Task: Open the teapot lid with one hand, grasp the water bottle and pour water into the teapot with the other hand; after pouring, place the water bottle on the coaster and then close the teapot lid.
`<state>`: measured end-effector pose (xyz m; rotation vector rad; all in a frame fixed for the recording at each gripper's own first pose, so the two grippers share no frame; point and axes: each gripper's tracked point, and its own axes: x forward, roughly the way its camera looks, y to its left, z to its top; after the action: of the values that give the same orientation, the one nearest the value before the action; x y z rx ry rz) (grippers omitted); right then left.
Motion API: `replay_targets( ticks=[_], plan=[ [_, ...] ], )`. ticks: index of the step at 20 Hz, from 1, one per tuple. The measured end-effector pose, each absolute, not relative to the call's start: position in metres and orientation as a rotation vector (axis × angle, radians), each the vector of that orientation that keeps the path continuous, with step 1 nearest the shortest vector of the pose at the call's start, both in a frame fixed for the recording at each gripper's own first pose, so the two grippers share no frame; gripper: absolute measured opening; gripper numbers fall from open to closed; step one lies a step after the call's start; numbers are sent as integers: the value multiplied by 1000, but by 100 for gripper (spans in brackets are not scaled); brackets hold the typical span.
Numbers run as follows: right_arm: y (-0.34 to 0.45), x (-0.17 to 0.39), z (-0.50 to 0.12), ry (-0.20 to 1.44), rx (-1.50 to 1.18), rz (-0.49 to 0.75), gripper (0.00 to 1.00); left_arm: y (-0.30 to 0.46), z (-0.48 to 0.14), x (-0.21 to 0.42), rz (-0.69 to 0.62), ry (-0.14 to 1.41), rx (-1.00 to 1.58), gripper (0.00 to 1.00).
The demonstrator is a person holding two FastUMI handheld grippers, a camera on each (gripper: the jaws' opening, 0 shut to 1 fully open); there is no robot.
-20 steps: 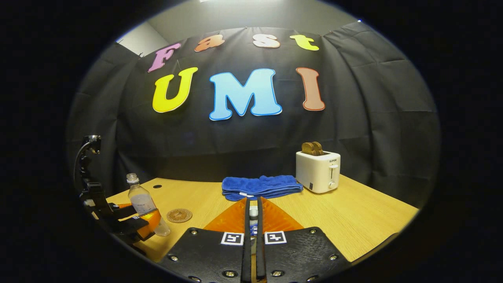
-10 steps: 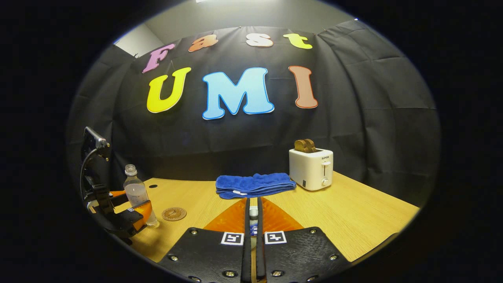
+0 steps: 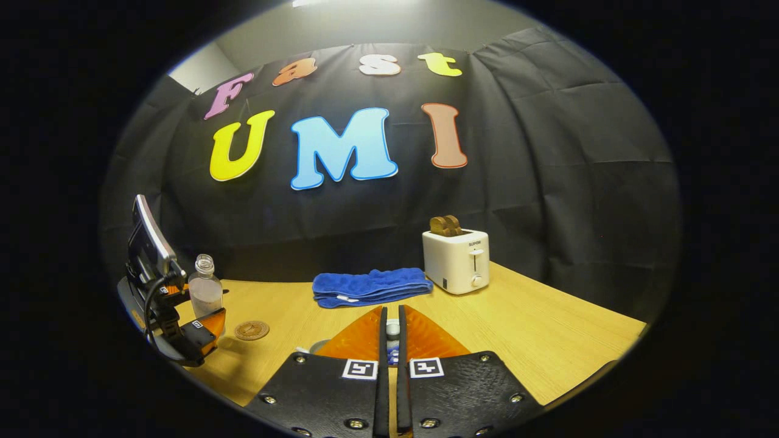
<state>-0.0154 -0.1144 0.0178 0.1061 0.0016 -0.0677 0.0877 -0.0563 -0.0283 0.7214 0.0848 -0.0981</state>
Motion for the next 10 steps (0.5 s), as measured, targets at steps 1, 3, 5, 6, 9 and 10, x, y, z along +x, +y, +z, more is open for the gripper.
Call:
replay_targets(
  ticks=[1, 3, 5, 6, 9, 10],
  plan=[
    [-120, -17, 16, 1, 110, -76, 5, -65, -29, 88, -112, 78, 756, 84],
    [-130, -20, 15, 0, 121, -91, 5, -77, -29, 85, -136, 67, 823, 85],
    [-140, -23, 11, 4, 130, -104, 5, -89, -28, 83, -152, 59, 889, 84],
    [-144, -25, 10, 7, 134, -109, 5, -93, -29, 82, -157, 59, 922, 84],
    [-153, -29, 4, 11, 154, -116, 5, -106, -28, 82, -172, 48, 1027, 84],
    [-156, -30, 3, 13, 160, -119, 5, -111, -28, 82, -176, 46, 1066, 84]
  ],
)
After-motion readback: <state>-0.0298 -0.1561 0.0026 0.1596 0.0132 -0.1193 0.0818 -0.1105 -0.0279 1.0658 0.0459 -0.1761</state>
